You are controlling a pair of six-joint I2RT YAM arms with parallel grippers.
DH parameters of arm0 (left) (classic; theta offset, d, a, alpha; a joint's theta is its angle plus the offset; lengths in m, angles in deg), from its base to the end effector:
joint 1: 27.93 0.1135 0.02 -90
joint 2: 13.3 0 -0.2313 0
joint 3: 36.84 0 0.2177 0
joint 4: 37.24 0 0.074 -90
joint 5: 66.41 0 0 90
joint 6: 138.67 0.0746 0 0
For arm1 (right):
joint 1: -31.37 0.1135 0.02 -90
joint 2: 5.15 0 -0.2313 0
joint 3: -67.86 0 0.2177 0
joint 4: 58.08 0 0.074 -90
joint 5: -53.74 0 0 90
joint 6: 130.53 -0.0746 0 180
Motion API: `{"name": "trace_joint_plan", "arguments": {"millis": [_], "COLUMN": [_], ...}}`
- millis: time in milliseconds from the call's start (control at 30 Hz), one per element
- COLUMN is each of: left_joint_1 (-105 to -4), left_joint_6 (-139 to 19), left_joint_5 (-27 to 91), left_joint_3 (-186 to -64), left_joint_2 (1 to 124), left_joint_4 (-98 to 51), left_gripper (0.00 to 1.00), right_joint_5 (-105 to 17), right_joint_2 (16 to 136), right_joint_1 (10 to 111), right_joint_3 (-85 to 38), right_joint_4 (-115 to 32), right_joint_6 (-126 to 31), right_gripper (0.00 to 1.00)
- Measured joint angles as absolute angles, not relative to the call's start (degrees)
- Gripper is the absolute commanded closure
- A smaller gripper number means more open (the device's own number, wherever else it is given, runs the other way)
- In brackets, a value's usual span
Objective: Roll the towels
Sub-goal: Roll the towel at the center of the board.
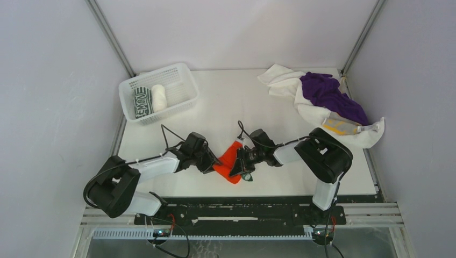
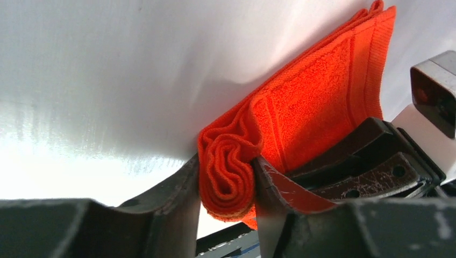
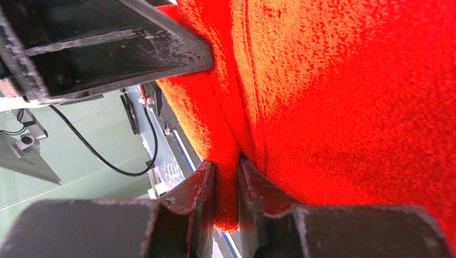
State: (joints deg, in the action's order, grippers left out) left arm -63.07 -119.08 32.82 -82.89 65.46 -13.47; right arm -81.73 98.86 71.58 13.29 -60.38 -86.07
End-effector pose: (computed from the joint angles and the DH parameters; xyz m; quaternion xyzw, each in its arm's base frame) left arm 0.1891 -0.1477 0.0996 -0.2670 0.9166 -0.2755 0.1125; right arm 0.1974 0.2365 0.0799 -0.1011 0.8642 0.4929 0.0022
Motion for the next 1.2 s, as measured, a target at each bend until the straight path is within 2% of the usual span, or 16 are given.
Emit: {"name": "trace_joint_plan", "arguments": {"millis": [233,400,633,867,967,1133,1200], "left_joint_1": [-62.5,-61.3,-61.2,-61.2,-61.2,-61.2,-61.2], "left_joint_6": [-117.1,-117.0,-120.2,-121.9,-122.1,-122.6,-122.9], "left_joint_5": [29.4,28.2,30.4,33.0,34.2,36.2,36.5], "left_joint_3": [-82.4,-78.1,-68.7,-67.0,-67.7,-69.8,-69.9], "left_joint_2": [59.0,47.7,41.3,45.2,48.8,55.6,56.9], "left_joint_4": [-8.4,-7.8,-16.0,-22.4,-25.5,-29.0,-29.8], "left_gripper": [0.25,0.21,0.22,0.24,0.28,0.41,0.41], "right_joint_5": [-84.2,-88.2,-91.1,-92.3,-92.3,-92.3,-92.3], "right_joint_2": [101.0,104.1,107.0,108.5,108.6,108.5,108.5], "right_joint_1": [70.8,69.5,68.4,68.0,68.0,68.0,68.0], "right_joint_3": [13.2,14.4,15.9,16.2,16.3,16.3,16.3], "right_joint_4": [-62.5,-69.2,-77.0,-80.1,-80.5,-80.5,-80.4], "right_joint_6": [-87.3,-91.3,-96.3,-98.0,-98.4,-98.4,-98.4], "right_gripper": [0.87,0.88,0.88,0.88,0.88,0.88,0.88]}}
